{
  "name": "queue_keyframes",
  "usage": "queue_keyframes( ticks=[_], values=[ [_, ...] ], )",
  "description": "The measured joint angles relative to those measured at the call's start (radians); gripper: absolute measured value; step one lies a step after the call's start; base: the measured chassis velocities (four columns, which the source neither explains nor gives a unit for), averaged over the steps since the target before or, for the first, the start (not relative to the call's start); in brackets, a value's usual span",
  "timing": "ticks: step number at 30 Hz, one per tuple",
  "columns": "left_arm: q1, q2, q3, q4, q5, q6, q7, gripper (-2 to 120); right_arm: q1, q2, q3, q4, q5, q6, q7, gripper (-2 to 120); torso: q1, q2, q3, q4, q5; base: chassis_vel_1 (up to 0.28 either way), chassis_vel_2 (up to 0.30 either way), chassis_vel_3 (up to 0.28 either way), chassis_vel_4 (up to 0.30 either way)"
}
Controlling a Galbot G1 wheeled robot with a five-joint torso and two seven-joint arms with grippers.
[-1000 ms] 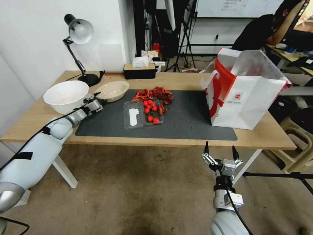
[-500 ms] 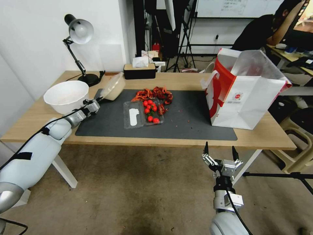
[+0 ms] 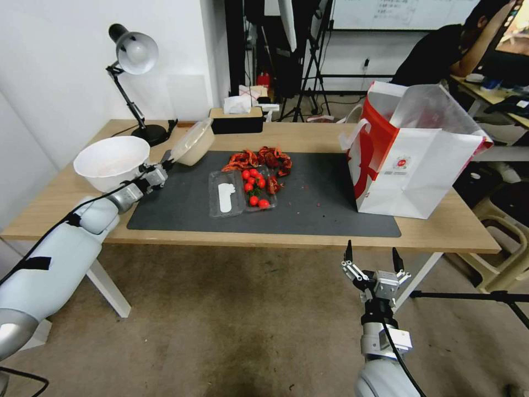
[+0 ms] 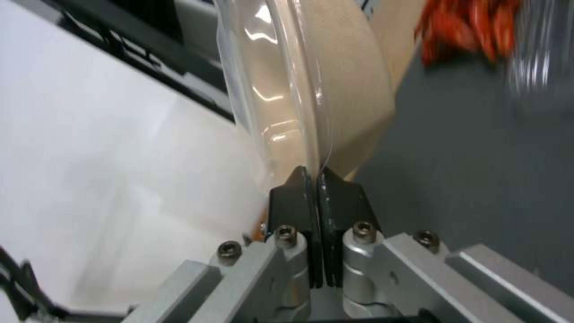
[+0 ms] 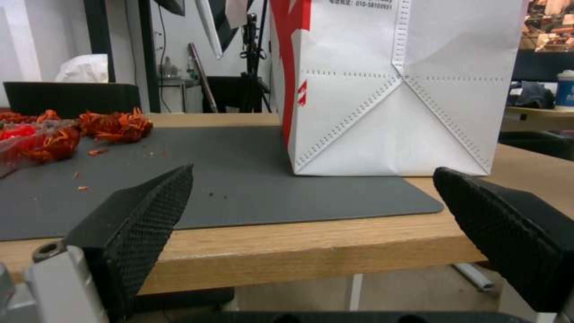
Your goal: Pick up the trash from the table and place it into the takeout bag.
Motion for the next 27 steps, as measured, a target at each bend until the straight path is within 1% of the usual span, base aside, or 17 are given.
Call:
queue_keyframes(
  ticks=[3, 4, 5, 6, 8, 9, 11, 12, 15, 16, 19, 20, 23, 24, 25, 27],
  values=[
    [-0.030, 0.008, 0.053, -0.061, -0.080, 0.005, 0.000, 0, -0.001, 0.003, 0.000, 0.002, -0.002, 0.000, 0.000, 100, 0.000, 0.000, 0.000, -0.0006, 0.0003, 0.000, 0.000, 0.000, 0.000],
    [-0.041, 0.009, 0.072, -0.082, -0.104, 0.011, 0.000, 0, -0.001, 0.004, 0.001, 0.002, -0.003, 0.000, 0.000, 100, 0.000, 0.000, 0.000, -0.0005, 0.0002, 0.000, 0.000, 0.000, 0.000],
    [-0.041, 0.009, 0.072, -0.082, -0.104, 0.011, 0.000, 0, -0.001, 0.004, 0.001, 0.002, -0.003, 0.000, 0.000, 100, 0.000, 0.000, 0.000, -0.0005, 0.0002, 0.000, 0.000, 0.000, 0.000],
    [-0.053, 0.009, 0.089, -0.099, -0.121, 0.016, -0.001, 0, -0.002, 0.004, 0.001, 0.003, -0.004, 0.000, 0.000, 100, 0.000, 0.000, 0.000, -0.0003, 0.0001, 0.000, 0.000, 0.000, 0.000],
    [-0.111, 0.006, 0.157, -0.140, -0.180, 0.041, -0.002, 0, -0.004, 0.006, 0.001, 0.003, -0.006, 0.000, 0.000, 100, 0.000, 0.000, 0.000, -0.0003, 0.0004, 0.000, 0.000, 0.000, 0.000],
    [-0.111, 0.006, 0.157, -0.140, -0.180, 0.041, -0.002, 0, -0.004, 0.006, 0.001, 0.003, -0.006, 0.000, 0.000, 100, 0.000, 0.000, 0.000, -0.0003, 0.0004, 0.000, 0.000, 0.000, 0.000],
    [-0.182, -0.013, 0.229, -0.157, -0.229, 0.056, -0.003, 0, -0.006, 0.008, 0.003, 0.003, -0.007, 0.000, 0.002, 100, 0.000, 0.000, 0.000, -0.0003, 0.0006, 0.000, 0.000, 0.000, 0.000],
    [-0.182, -0.013, 0.229, -0.157, -0.229, 0.056, -0.003, 0, -0.006, 0.008, 0.003, 0.003, -0.007, 0.000, 0.002, 100, 0.000, 0.000, 0.000, -0.0003, 0.0006, 0.000, 0.000, 0.000, 0.000],
    [-0.283, -0.063, 0.324, -0.158, -0.283, 0.083, -0.004, 0, -0.008, 0.009, 0.006, 0.004, -0.008, 0.000, 0.003, 100, 0.000, 0.000, 0.000, -0.0004, 0.0004, 0.000, 0.000, 0.000, 0.000],
    [-0.283, -0.063, 0.324, -0.158, -0.283, 0.083, -0.004, 0, -0.008, 0.009, 0.006, 0.004, -0.008, 0.000, 0.003, 100, 0.000, 0.000, 0.000, -0.0004, 0.0004, 0.000, 0.000, 0.000, 0.000],
    [-0.375, -0.117, 0.408, -0.130, -0.340, 0.096, -0.004, 0, -0.009, 0.011, 0.013, 0.005, -0.008, 0.000, 0.004, 100, 0.000, 0.000, 0.000, -0.0005, 0.0003, 0.000, 0.000, 0.000, 0.000],
    [-0.375, -0.117, 0.408, -0.130, -0.340, 0.096, -0.004, 0, -0.009, 0.011, 0.013, 0.005, -0.008, 0.000, 0.004, 100, 0.000, 0.000, 0.000, -0.0005, 0.0003, 0.000, 0.000, 0.000, 0.000],
    [-0.458, -0.180, 0.485, -0.106, -0.411, 0.112, -0.004, 0, -0.009, 0.013, 0.020, 0.007, -0.008, 0.000, 0.007, 100, 0.000, 0.000, 0.000, -0.0003, 0.0003, 0.000, 0.000, 0.000, 0.000],
    [-0.478, -0.198, 0.501, -0.103, -0.426, 0.120, -0.004, 0, -0.009, 0.014, 0.021, 0.007, -0.008, 0.000, 0.008, 100, 0.000, 0.000, 0.000, -0.0006, 0.0005, 0.000, 0.000, 0.000, 0.000],
    [-0.478, -0.198, 0.501, -0.103, -0.426, 0.120, -0.004, 0, -0.009, 0.014, 0.021, 0.007, -0.008, 0.000, 0.008, 100, 0.000, 0.000, 0.000, -0.0006, 0.0005, 0.000, 0.000, 0.000, 0.000],
    [-0.517, -0.240, 0.533, -0.094, -0.451, 0.138, -0.006, 0, -0.009, 0.016, 0.023, 0.008, -0.008, 0.000, 0.008, 100, 0.000, 0.000, 0.000, -0.0004, 0.0004, 0.000, 0.000, 0.000, 0.000]
  ],
)
